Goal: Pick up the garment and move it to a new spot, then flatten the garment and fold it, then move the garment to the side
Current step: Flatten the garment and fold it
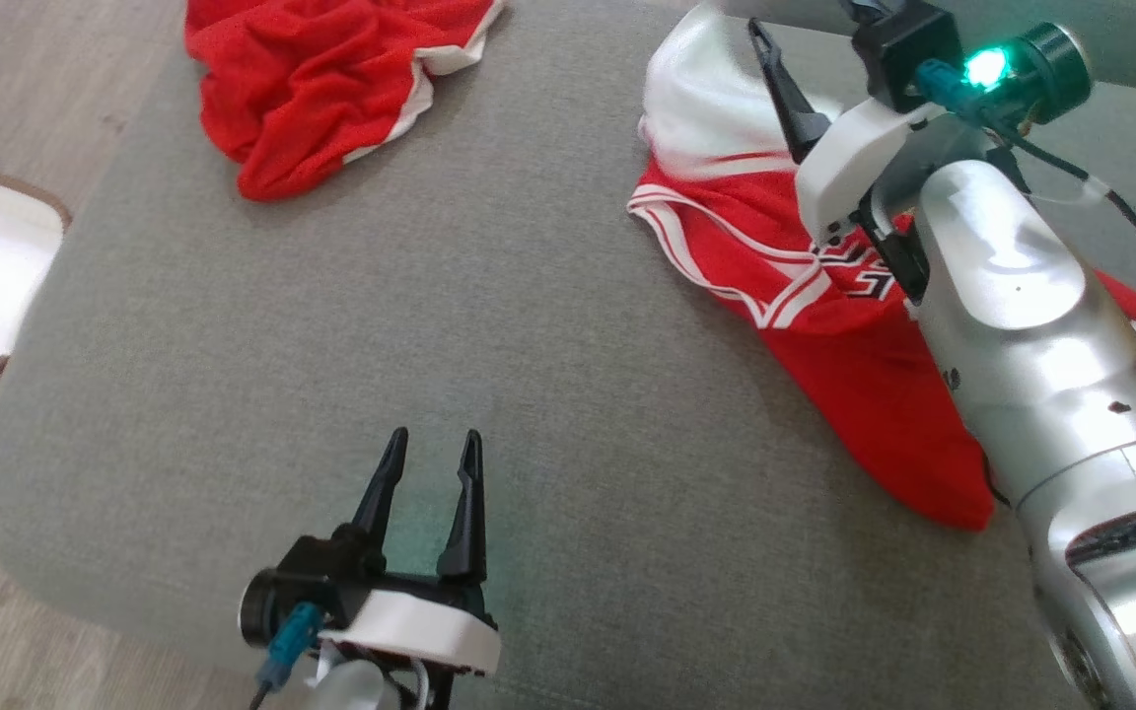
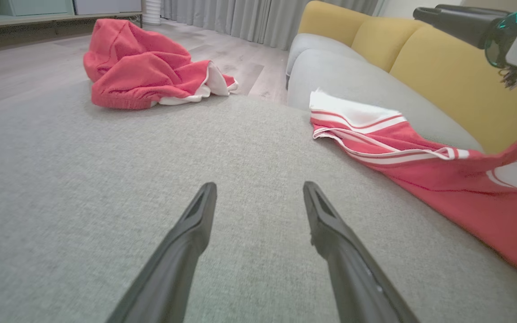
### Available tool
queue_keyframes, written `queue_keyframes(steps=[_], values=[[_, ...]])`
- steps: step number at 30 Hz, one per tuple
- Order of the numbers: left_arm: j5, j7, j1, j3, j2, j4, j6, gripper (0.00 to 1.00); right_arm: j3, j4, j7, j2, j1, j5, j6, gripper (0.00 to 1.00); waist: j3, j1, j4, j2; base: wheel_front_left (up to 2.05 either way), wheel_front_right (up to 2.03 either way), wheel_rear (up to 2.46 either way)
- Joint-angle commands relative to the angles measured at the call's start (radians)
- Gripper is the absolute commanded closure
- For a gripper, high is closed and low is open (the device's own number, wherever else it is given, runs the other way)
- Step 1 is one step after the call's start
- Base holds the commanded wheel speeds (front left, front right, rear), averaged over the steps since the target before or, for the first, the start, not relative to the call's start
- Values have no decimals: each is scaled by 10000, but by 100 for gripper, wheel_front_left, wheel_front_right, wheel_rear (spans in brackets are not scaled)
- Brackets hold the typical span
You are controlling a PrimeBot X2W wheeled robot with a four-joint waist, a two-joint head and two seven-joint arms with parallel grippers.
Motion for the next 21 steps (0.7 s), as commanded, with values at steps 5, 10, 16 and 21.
queue_keyframes(steps=[5,10,16,21], values=[[190,-96,-341,599,-60,-292,-51,0,-141,-221,-469,244,-427,337,-7,0,1,-1,-451,0,0,0,0],[317,-96,-207,958,34,-410,-31,0,-130,-411,-726,244,-72,787,-7,0,-356,-1,-1064,0,0,0,0],[396,-96,144,1283,215,-593,42,0,-191,-1041,-846,33,1225,1192,-7,0,-1010,-1,-1738,0,0,0,0],[368,-95,470,1404,367,-735,144,0,-16,-2138,-841,-760,2983,1526,-7,0,-1417,-1,-2123,0,0,0,0]])
